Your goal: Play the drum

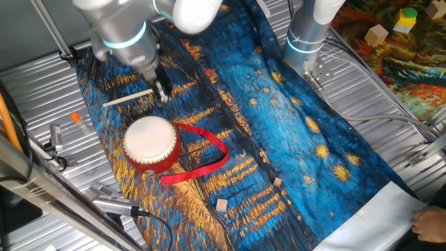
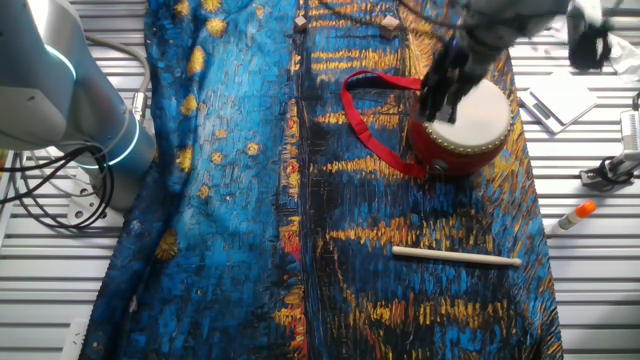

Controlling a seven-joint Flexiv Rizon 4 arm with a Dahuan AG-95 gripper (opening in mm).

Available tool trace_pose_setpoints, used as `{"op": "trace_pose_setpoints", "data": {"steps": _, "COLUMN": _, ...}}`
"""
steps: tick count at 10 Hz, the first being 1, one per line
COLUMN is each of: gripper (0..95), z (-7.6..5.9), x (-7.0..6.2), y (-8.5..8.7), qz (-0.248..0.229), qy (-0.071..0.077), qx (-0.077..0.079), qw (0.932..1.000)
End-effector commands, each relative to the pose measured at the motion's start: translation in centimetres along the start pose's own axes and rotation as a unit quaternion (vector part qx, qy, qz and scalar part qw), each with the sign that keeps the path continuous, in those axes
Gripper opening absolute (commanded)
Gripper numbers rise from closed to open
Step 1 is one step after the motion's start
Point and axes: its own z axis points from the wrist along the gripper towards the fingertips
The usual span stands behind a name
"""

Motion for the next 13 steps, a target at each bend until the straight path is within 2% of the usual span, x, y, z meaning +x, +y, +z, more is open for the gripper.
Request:
{"op": "trace_pose_setpoints", "data": {"steps": 1, "gripper": 0.0, "z": -0.3, "x": 0.6, "y": -6.8, "qz": -0.009, "qy": -0.007, "qx": 0.003, "qw": 0.9999}}
{"op": "trace_pose_setpoints", "data": {"steps": 2, "gripper": 0.0, "z": -1.3, "x": 0.4, "y": -9.7, "qz": -0.018, "qy": -0.002, "qx": 0.002, "qw": 0.9998}}
{"op": "trace_pose_setpoints", "data": {"steps": 3, "gripper": 0.0, "z": -1.6, "x": 0.3, "y": -10.4, "qz": -0.020, "qy": -0.001, "qx": 0.002, "qw": 0.9998}}
{"op": "trace_pose_setpoints", "data": {"steps": 4, "gripper": 0.0, "z": -1.6, "x": -1.0, "y": -13.8, "qz": -0.023, "qy": -0.006, "qx": 0.006, "qw": 0.9997}}
{"op": "trace_pose_setpoints", "data": {"steps": 5, "gripper": 0.0, "z": -0.7, "x": -2.5, "y": -15.7, "qz": -0.025, "qy": -0.012, "qx": 0.006, "qw": 0.9996}}
{"op": "trace_pose_setpoints", "data": {"steps": 7, "gripper": 0.0, "z": 0.8, "x": -4.3, "y": -18.6, "qz": -0.037, "qy": -0.030, "qx": 0.003, "qw": 0.9988}}
{"op": "trace_pose_setpoints", "data": {"steps": 8, "gripper": 0.0, "z": 2.2, "x": -5.8, "y": -19.7, "qz": -0.038, "qy": -0.047, "qx": 0.003, "qw": 0.9981}}
{"op": "trace_pose_setpoints", "data": {"steps": 9, "gripper": 0.0, "z": 2.8, "x": -6.5, "y": -19.9, "qz": -0.035, "qy": -0.051, "qx": 0.004, "qw": 0.9981}}
{"op": "trace_pose_setpoints", "data": {"steps": 10, "gripper": 0.0, "z": 3.7, "x": -7.9, "y": -19.9, "qz": -0.031, "qy": -0.054, "qx": 0.005, "qw": 0.9980}}
{"op": "trace_pose_setpoints", "data": {"steps": 13, "gripper": 0.0, "z": 4.9, "x": -9.7, "y": -19.3, "qz": -0.021, "qy": -0.064, "qx": 0.000, "qw": 0.9977}}
